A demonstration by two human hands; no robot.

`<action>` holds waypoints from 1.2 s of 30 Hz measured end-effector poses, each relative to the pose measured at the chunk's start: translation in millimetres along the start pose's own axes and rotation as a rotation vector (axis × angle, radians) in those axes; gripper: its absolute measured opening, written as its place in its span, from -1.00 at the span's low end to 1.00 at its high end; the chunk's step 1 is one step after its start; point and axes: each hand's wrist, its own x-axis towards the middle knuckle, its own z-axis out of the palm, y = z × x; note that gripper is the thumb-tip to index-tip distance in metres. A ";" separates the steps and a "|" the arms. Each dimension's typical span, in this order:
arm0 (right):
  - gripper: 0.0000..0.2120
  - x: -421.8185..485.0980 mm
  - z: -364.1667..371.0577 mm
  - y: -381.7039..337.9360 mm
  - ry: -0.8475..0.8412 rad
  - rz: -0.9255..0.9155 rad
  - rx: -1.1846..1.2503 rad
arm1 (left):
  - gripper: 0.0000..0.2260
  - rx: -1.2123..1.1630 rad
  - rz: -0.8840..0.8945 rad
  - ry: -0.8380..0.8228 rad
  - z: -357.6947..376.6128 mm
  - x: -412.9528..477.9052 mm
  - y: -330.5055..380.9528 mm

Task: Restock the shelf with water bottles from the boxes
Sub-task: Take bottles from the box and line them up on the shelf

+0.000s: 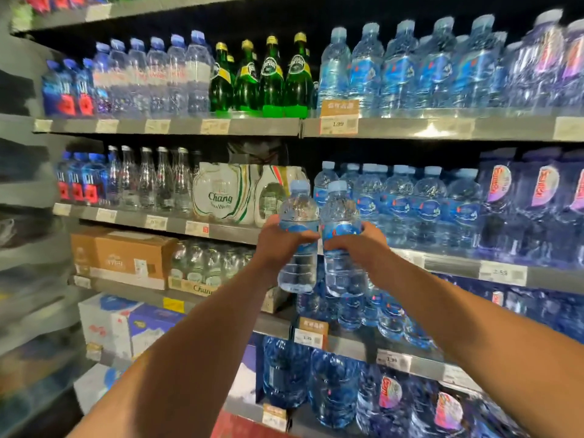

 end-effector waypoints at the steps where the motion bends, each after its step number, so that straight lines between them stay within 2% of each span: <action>1: -0.16 6.2 -0.5 -3.2 0.011 -0.007 -0.027 | -0.37 0.006 0.006 -0.005 2.3 6.0 2.3; 3: -0.11 18.7 -1.3 -10.1 0.026 -0.033 -0.065 | -0.32 0.039 0.010 -0.020 6.5 22.8 4.7; 6: -0.05 39.6 -2.8 -18.2 0.052 -0.066 -0.080 | -0.73 0.139 0.051 -0.022 9.0 52.6 2.5; 9: -0.05 57.1 -2.4 -28.7 0.073 -0.075 -0.131 | -0.72 0.232 0.054 0.000 12.2 79.7 3.5; 12: -0.14 74.5 -0.3 -39.8 0.145 -0.063 -0.192 | -0.77 0.270 0.070 -0.065 16.9 105.4 11.1; 15: -0.29 93.5 1.9 -49.3 0.210 -0.050 -0.185 | -0.49 0.317 0.106 -0.065 22.0 133.4 12.3; 17: -0.44 105.3 3.6 -54.4 0.255 -0.059 -0.209 | -0.47 0.350 0.150 -0.050 25.8 149.8 11.8; 18: -0.44 110.2 4.8 -56.8 0.283 -0.070 -0.222 | -0.48 0.371 0.175 -0.053 27.1 156.6 11.4; 21: -0.12 130.2 9.0 -58.1 0.347 -0.111 -0.239 | -0.48 0.404 0.209 -0.038 31.2 173.1 11.3; 22: -0.09 134.6 10.1 -58.9 0.373 -0.118 -0.247 | -0.47 0.413 0.212 -0.031 33.2 178.4 10.4; 25: -0.17 145.9 12.1 -60.2 0.432 -0.116 -0.267 | -0.46 0.427 0.234 -0.026 40.3 192.6 5.1; 29: -0.12 156.8 19.6 -58.4 0.481 -0.142 -0.325 | -0.45 0.450 0.236 -0.011 41.6 208.7 -3.5; 32: -0.22 155.9 25.9 -60.6 0.510 -0.149 -0.346 | -0.43 0.449 0.239 0.004 40.7 215.1 -10.7; 36: -0.36 157.0 27.5 -57.5 0.535 -0.132 -0.326 | -0.28 0.436 0.225 0.022 45.2 218.2 -18.8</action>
